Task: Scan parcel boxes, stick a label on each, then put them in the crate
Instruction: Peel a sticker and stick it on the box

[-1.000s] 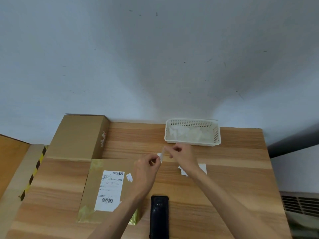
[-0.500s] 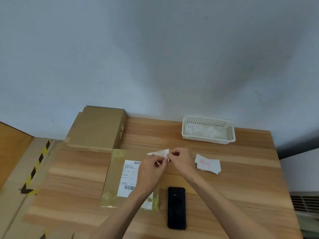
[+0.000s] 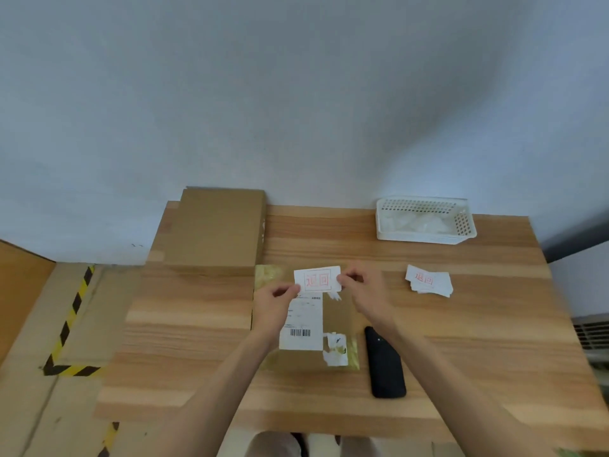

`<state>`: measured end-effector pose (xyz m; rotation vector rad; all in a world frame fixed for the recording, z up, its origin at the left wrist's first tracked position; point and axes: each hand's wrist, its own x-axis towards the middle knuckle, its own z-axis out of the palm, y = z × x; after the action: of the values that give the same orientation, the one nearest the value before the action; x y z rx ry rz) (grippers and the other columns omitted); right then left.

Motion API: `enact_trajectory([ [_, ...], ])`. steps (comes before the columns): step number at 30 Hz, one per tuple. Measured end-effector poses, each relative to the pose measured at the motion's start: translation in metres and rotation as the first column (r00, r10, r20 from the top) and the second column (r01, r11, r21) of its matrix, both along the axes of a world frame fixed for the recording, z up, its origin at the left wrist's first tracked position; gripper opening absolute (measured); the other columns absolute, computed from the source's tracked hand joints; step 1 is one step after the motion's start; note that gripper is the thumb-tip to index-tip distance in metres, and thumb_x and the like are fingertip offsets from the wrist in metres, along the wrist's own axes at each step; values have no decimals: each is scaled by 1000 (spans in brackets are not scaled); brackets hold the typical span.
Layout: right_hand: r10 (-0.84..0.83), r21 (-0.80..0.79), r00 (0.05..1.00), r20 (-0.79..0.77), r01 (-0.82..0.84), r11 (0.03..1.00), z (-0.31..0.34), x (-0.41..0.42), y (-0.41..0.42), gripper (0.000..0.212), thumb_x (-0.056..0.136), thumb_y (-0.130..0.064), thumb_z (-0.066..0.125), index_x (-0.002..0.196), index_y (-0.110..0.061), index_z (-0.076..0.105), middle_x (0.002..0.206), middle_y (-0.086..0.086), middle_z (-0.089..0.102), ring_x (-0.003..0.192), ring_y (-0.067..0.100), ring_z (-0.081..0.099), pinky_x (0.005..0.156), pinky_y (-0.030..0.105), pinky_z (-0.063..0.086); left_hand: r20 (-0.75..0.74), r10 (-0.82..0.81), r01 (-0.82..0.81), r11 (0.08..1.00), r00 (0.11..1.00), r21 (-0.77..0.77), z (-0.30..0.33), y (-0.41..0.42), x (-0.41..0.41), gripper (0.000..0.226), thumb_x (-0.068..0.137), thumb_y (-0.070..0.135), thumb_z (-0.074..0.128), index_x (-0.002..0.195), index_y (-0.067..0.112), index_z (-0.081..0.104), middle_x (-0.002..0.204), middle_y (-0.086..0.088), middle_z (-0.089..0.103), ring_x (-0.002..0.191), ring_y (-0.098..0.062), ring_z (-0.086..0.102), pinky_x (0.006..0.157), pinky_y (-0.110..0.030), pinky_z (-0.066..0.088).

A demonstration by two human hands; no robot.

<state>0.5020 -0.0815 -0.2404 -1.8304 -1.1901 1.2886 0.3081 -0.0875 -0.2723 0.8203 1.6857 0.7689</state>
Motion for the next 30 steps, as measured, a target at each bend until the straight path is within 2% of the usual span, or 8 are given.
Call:
enact_trajectory([
  [2,-19,-16,999,26,19,1000,-4,-6,-11,14,96,-12,63,86,-10,72,87,0,72,64,2,56,53,12,40,17,-2,3,1000,1000,-25,-4,-5,-8,10,92,16,73,86,10,78,89,-2,78,86,-14,69,73,-24,51],
  [5,-31,-43,998,61,34,999,-17,-9,-31,13,96,-11,63,86,-10,71,89,2,73,86,16,67,72,22,52,15,-78,79,995,997,-61,-13,-21,-14,10,93,16,72,86,12,78,89,-2,77,91,-18,71,83,-29,54],
  [9,-20,-138,989,145,40,990,-50,-8,-67,15,97,-21,63,84,-17,69,84,-4,72,85,21,69,81,45,55,-69,-191,184,979,979,-91,-29,-49,-16,8,93,16,71,88,15,77,89,6,75,85,-6,67,65,-11,47],
  [16,27,-214,972,235,25,977,-93,-28,-119,14,97,-25,63,86,-20,69,84,-11,67,82,12,63,72,33,49,-229,-316,289,947,921,-143,-65,-95,-34,11,89,24,73,79,28,72,91,3,69,87,-14,65,69,-24,44],
  [19,82,-220,969,234,-30,975,-100,-41,-127,16,99,-25,61,84,-21,65,84,-9,66,81,12,61,71,29,46,-371,-428,407,903,824,-136,-71,-105,-43,15,93,23,66,79,24,65,92,7,56,82,-10,58,62,-22,38],
  [22,121,-204,951,283,-63,977,-107,-50,-129,18,100,-24,58,82,-20,62,81,-8,63,76,13,58,68,31,45,-469,-451,448,885,759,-127,-75,-108,-47,17,95,22,62,78,22,59,90,7,54,79,-10,54,59,-23,34],
  [25,145,-200,922,360,-76,977,-109,-55,-127,18,100,-25,57,84,-19,61,82,-9,61,75,12,56,69,34,46,-535,-447,442,885,717,-147,-80,-108,-48,15,94,25,61,80,20,61,89,6,57,83,-14,54,65,-31,36],
  [30,189,-203,878,439,-108,973,-110,-59,-127,19,103,-27,52,87,-18,58,89,-7,60,79,15,57,72,37,48,-554,-440,444,886,707,-138,-87,-110,-51,17,91,26,62,75,21,60,85,7,59,83,-16,54,71,-36,43],
])
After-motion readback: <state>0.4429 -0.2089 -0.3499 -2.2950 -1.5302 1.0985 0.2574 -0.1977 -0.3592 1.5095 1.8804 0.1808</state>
